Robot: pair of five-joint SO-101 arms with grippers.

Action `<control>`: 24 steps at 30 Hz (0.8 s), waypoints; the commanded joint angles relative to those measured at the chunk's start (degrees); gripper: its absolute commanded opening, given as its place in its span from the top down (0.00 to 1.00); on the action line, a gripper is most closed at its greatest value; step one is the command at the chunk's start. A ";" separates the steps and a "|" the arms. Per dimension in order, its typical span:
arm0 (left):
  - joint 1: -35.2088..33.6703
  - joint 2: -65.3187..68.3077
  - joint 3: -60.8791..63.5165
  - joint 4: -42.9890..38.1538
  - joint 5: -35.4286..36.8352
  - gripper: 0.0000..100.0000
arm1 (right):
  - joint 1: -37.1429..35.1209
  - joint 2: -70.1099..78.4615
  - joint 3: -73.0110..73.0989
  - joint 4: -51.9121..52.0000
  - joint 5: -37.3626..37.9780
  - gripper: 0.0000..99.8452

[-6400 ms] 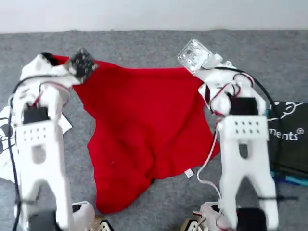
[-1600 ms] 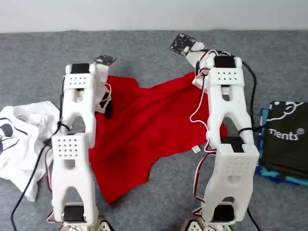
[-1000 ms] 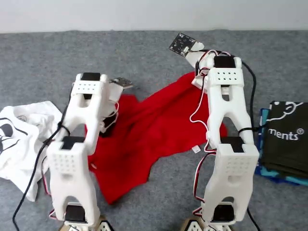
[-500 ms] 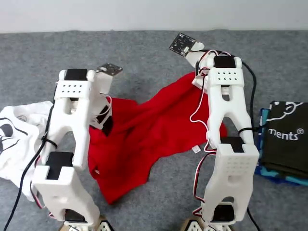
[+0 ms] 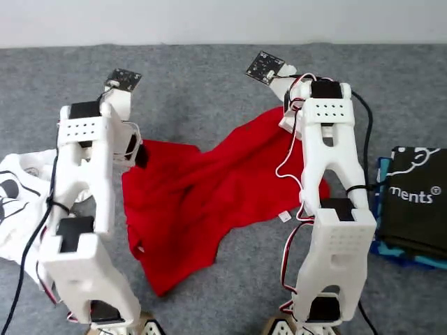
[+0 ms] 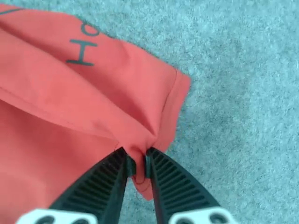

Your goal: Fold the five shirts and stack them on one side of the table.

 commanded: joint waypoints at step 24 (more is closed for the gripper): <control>1.14 41.76 -72.57 20.48 1.14 0.76 | -3.91 -1.01 -3.08 0.31 -0.62 0.99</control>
